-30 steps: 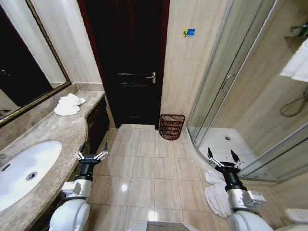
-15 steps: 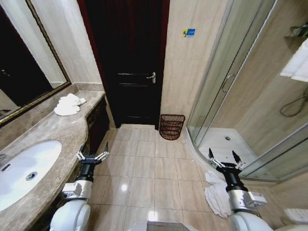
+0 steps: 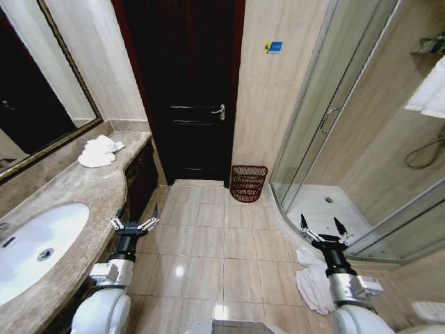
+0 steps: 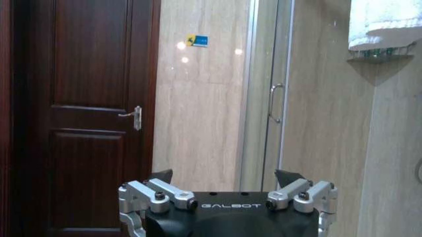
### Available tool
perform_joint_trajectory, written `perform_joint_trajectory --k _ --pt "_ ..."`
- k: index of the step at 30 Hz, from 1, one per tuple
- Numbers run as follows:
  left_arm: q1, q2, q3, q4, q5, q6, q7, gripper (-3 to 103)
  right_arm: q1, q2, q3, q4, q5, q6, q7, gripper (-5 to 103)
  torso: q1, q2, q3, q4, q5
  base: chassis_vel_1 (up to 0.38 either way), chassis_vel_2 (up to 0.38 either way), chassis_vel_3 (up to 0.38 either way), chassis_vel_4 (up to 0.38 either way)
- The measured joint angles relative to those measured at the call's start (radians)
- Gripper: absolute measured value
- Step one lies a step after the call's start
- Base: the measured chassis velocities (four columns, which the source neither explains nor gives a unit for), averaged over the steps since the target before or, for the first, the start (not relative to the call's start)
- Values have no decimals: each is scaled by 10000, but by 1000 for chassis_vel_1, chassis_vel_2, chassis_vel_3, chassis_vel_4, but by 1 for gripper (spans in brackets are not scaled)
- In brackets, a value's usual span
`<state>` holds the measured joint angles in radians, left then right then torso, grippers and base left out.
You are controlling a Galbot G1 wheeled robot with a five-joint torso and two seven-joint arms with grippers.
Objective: Discard the used towel into the hamper.
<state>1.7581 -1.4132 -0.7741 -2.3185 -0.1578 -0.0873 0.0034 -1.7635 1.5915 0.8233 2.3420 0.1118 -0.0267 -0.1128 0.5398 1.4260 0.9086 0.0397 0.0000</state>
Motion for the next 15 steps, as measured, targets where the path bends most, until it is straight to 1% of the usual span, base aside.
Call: perform_joint_trajectory --k 9,12,15 --pt "113 -55 -3 -28 5 -53 -17 100 -23 -33 -21 -44 -5 26 -30 100 0 0 0 0 0 0 0 0 0" --pt "95 -45 19 -37 -13 4 -25 100 -10 -43 -19 -52 9 10 -24 100 0 0 0 0 0 0 0 0 0" --pt "45 14 63 -93 -62 286 -93 100 22 -31 -17 -82 63 -26 -18 100 0 0 0 0 0 0 0 0 0"
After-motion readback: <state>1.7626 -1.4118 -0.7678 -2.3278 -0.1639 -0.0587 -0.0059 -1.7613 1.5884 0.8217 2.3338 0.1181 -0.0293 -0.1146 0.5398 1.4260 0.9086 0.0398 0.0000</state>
